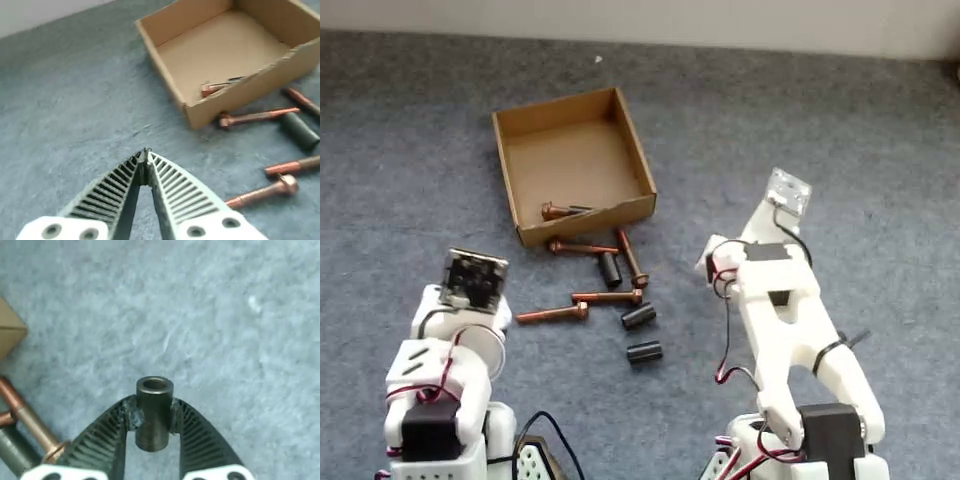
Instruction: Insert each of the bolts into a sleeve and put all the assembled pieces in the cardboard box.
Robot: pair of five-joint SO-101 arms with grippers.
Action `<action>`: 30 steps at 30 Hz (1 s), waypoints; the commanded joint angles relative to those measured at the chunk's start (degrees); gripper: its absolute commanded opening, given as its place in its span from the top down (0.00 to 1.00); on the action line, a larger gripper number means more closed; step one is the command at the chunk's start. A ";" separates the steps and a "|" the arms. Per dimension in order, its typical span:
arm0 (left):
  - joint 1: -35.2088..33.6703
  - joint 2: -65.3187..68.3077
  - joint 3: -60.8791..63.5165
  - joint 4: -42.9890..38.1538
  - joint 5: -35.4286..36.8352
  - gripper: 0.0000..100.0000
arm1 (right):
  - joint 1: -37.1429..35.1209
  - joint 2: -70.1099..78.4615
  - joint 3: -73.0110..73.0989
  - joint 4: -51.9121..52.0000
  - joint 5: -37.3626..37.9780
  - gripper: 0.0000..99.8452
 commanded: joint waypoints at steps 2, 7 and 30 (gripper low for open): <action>7.69 4.35 -6.99 3.96 -4.75 0.98 | 2.24 -2.95 -0.13 -3.74 0.44 1.00; 12.79 22.64 -13.14 3.60 -7.21 0.98 | 2.51 -2.95 -0.04 -4.35 0.35 1.00; 21.05 75.65 -23.08 -10.11 -22.59 0.80 | 4.97 -2.95 -0.04 -4.35 0.18 1.00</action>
